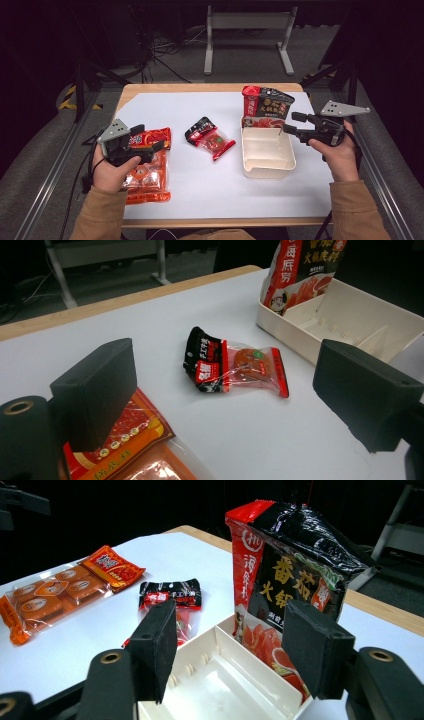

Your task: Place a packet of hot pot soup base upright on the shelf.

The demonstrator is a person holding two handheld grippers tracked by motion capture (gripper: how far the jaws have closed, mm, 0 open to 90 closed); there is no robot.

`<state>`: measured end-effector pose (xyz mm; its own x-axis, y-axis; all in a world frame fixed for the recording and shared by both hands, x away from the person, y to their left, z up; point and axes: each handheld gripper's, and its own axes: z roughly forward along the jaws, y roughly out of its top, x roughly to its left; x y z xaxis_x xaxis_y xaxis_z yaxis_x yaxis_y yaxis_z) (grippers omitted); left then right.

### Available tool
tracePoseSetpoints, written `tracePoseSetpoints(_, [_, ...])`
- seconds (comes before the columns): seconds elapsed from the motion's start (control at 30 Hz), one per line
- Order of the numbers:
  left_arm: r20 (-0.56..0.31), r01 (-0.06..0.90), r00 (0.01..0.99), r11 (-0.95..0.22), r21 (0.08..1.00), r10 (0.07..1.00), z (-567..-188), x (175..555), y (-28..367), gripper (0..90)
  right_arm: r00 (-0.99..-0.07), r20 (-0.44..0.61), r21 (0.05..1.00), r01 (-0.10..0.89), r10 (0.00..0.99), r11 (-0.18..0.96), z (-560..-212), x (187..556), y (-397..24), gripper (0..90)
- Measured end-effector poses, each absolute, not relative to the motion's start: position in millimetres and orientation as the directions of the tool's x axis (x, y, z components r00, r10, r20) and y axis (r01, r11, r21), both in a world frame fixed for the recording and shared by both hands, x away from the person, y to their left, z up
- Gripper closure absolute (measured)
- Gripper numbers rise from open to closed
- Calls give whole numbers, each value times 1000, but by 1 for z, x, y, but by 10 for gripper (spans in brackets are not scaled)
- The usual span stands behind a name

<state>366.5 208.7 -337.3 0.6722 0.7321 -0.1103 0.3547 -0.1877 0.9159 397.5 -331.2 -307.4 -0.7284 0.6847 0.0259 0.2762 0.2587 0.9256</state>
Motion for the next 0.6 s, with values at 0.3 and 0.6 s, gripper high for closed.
tracePoseSetpoints(0.3, [-93,352,608,-163,922,788,-345,379,235,111,-732,12,926,265,682,268,-308,394,-327,390])
tracePoseSetpoints(0.6, [-78,384,529,-156,910,845,-353,394,273,114,-742,10,921,268,670,283,-310,395,-321,384])
